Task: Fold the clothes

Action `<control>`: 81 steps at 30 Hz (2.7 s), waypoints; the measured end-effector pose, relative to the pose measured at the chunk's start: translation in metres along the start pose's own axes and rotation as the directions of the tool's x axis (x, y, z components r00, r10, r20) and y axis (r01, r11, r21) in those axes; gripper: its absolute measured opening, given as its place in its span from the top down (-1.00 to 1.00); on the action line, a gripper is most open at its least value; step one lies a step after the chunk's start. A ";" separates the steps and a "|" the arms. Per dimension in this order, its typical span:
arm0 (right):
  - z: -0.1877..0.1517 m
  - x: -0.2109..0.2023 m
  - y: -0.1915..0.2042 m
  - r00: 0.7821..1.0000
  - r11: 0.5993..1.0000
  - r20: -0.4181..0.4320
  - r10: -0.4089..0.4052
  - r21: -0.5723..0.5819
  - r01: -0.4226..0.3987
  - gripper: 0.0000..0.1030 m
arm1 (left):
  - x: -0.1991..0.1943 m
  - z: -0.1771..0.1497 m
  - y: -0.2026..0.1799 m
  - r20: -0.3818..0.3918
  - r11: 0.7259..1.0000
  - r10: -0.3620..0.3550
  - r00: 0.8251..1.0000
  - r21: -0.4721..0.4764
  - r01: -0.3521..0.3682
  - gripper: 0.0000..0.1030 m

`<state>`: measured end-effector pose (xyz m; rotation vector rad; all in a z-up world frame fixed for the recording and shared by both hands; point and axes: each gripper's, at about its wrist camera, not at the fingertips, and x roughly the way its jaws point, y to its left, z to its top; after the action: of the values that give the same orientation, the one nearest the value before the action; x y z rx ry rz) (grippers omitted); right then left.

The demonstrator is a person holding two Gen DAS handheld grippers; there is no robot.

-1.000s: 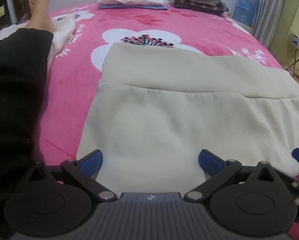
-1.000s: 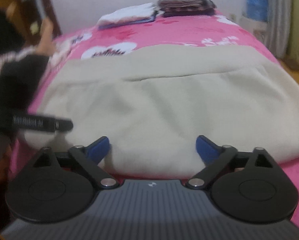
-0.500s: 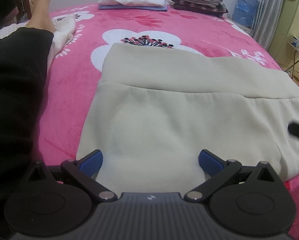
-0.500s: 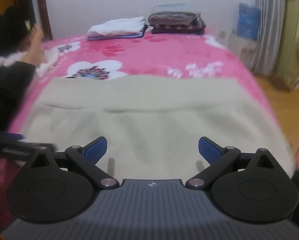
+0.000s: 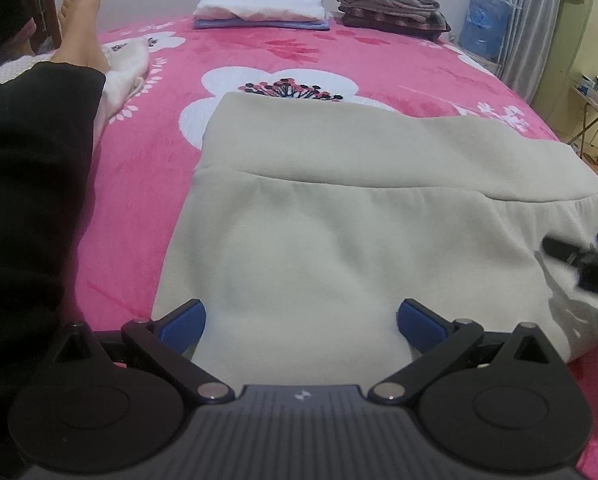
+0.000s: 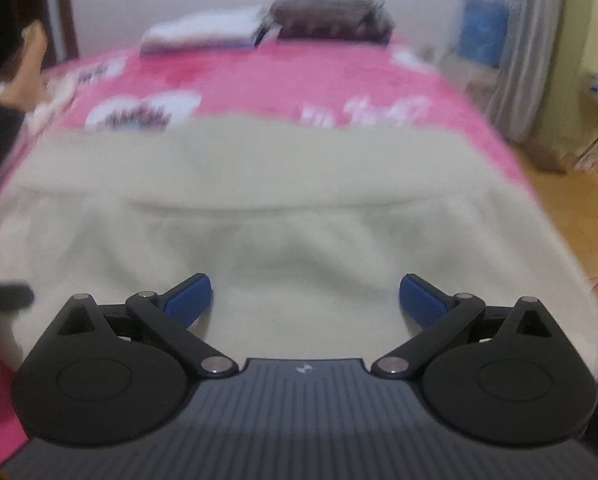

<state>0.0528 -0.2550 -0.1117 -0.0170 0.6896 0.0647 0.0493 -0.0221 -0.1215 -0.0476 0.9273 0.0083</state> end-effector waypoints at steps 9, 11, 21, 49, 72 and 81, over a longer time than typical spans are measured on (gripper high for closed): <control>-0.005 0.017 0.002 0.995 0.997 -0.068 0.077 -0.015 -0.079 -0.98 | -0.020 0.013 -0.003 0.035 0.996 0.035 0.999 0.084 -0.038 -1.00; -0.003 0.016 -0.002 0.993 0.996 -0.077 0.086 -0.001 -0.087 -0.98 | -0.030 0.018 -0.003 0.059 0.991 0.045 0.997 0.121 -0.052 -1.00; 0.002 0.015 -0.005 0.995 1.000 -0.099 0.020 0.022 -0.018 -0.98 | 0.003 0.059 0.033 -0.146 0.999 -0.019 0.989 0.038 0.025 -0.98; 0.001 0.014 -0.004 0.995 1.000 -0.102 0.013 0.010 -0.012 -0.98 | 0.005 0.063 0.032 -0.182 0.987 -0.129 0.975 0.070 0.144 0.73; -0.002 0.010 -0.013 0.995 1.000 -0.097 0.001 0.005 0.000 -0.98 | -0.056 0.163 -0.093 -0.102 0.865 -0.501 0.859 -0.048 0.499 0.78; -0.005 0.012 -0.013 0.996 1.000 -0.092 -0.007 -0.006 0.007 -0.98 | 0.033 0.162 -0.216 -0.297 0.845 -0.439 0.848 0.185 0.502 0.78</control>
<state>0.0598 -0.2676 -0.1229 -0.0277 0.7818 0.0591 0.2043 -0.2314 -0.0431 -0.0380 1.1372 -0.5945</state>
